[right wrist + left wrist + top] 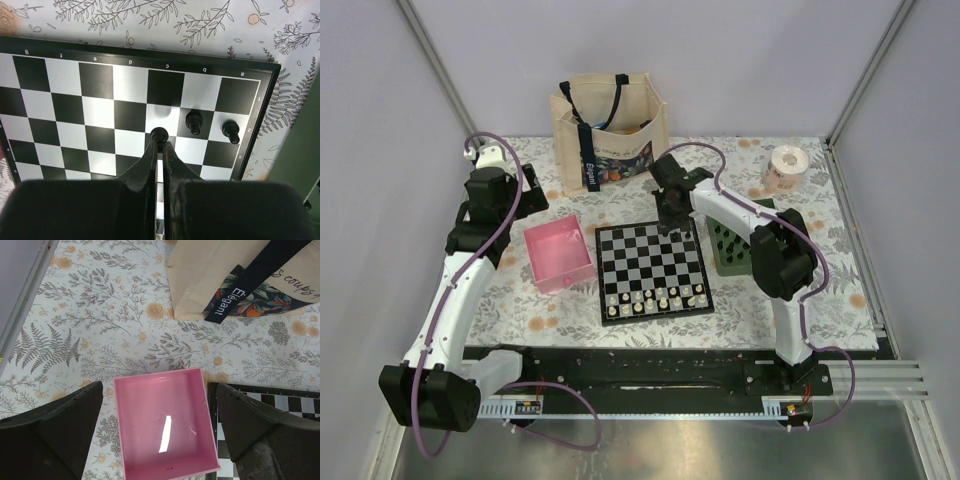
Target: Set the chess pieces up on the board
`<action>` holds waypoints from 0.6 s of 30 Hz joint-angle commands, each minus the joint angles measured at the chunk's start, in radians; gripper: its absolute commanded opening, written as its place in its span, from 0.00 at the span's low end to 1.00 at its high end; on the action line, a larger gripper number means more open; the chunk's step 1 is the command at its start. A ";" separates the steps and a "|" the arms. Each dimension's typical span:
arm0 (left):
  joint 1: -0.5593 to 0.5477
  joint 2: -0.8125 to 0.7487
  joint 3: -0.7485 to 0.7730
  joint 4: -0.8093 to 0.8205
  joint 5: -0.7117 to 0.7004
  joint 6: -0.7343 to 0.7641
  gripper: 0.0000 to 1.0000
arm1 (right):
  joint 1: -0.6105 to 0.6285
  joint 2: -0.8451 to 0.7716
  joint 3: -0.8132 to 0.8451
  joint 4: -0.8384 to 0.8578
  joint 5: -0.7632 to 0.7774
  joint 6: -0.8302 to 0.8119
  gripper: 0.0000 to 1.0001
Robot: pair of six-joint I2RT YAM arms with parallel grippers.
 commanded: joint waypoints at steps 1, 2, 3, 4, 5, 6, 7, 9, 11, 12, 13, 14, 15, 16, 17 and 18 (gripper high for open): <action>0.002 -0.014 0.009 0.028 0.003 0.011 0.99 | 0.012 0.019 0.051 -0.007 0.000 -0.027 0.00; 0.002 -0.013 0.010 0.027 0.003 0.011 0.99 | 0.010 0.025 0.051 -0.009 0.000 -0.029 0.00; 0.004 -0.013 0.009 0.027 0.004 0.010 0.99 | 0.012 0.031 0.053 -0.007 -0.003 -0.033 0.00; 0.002 -0.011 0.009 0.027 0.006 0.010 0.99 | 0.013 0.037 0.051 -0.009 -0.006 -0.035 0.00; 0.004 -0.011 0.010 0.028 0.009 0.010 0.99 | 0.013 0.042 0.051 -0.007 -0.005 -0.038 0.00; 0.002 -0.010 0.010 0.027 0.010 0.010 0.99 | 0.013 0.048 0.051 0.000 -0.009 -0.045 0.00; 0.002 -0.010 0.010 0.027 0.012 0.008 0.99 | 0.015 0.055 0.054 0.002 -0.006 -0.047 0.00; 0.002 -0.008 0.010 0.025 0.013 0.010 0.99 | 0.018 0.063 0.060 -0.003 -0.002 -0.049 0.00; 0.002 -0.011 0.010 0.027 0.012 0.010 0.99 | 0.018 0.065 0.065 -0.004 0.007 -0.049 0.00; 0.002 -0.014 0.010 0.027 0.007 0.010 0.99 | 0.016 0.066 0.066 -0.003 0.009 -0.052 0.00; 0.004 -0.013 0.009 0.027 0.007 0.010 0.99 | 0.018 0.069 0.071 -0.006 0.012 -0.053 0.00; 0.002 -0.013 0.010 0.027 0.007 0.010 0.99 | 0.018 0.074 0.079 -0.012 0.020 -0.052 0.00; 0.004 -0.013 0.009 0.027 0.007 0.010 0.99 | 0.016 0.079 0.083 -0.018 0.023 -0.056 0.00; 0.002 -0.013 0.010 0.028 0.009 0.010 0.99 | 0.016 0.085 0.085 -0.017 0.024 -0.058 0.02; 0.004 -0.014 0.009 0.027 0.007 0.010 0.99 | 0.018 0.085 0.085 -0.016 0.021 -0.059 0.04; 0.004 -0.014 0.010 0.027 0.007 0.010 0.99 | 0.016 0.086 0.083 -0.016 0.020 -0.059 0.04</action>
